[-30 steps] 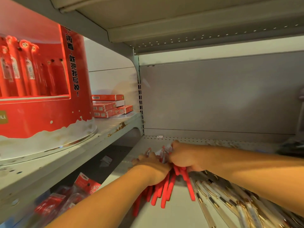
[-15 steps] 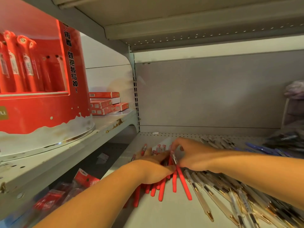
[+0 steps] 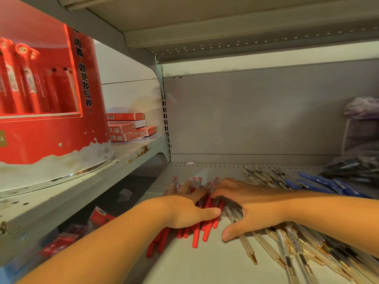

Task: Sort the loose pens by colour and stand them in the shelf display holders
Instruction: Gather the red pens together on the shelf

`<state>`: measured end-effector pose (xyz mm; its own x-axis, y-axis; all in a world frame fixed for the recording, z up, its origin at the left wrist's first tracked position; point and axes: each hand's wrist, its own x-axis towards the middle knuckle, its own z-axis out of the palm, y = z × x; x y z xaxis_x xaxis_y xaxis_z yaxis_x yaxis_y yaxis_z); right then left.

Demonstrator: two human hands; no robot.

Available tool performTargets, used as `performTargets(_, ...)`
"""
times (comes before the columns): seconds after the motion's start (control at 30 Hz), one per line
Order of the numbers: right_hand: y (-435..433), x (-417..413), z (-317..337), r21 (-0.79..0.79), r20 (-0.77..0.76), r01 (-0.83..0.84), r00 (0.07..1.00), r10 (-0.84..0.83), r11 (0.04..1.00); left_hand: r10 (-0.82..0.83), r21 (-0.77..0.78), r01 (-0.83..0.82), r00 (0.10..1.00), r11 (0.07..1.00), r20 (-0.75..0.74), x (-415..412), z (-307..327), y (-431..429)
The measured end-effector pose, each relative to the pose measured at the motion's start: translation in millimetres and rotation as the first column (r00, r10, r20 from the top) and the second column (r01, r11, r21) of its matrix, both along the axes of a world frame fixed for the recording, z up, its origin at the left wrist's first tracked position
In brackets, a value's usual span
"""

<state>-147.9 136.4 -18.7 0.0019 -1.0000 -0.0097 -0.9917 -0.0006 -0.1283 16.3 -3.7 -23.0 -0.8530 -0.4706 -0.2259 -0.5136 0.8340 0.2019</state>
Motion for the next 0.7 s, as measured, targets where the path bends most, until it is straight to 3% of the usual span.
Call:
performTargets(0.23, -34, -30, -3, 0.041, 0.001, 0.12, 0.993, -0.12, 0.992, -0.138, 0.031, 0.139, 0.99, 0.99, -0.034, 35, 12, -4)
performTargets(0.33, -47, -37, -6, 0.126, 0.0, 0.178, 0.984, -0.179, 0.976, -0.185, -0.064, 0.184, 0.982, 0.981, -0.021, 55, 5, -7)
performTargets(0.57, -66, -23, 3, 0.203, 0.041, 0.112, 0.992, -0.122, 0.973, -0.286, -0.06, 0.282, 0.957, 0.957, -0.057, 77, -5, -9)
performTargets(0.7, -67, -13, 0, 0.125, 0.198, -0.029, 0.98, 0.003, 0.992, -0.318, -0.169, 0.295, 0.939, 0.94, -0.129, 69, -13, -7)
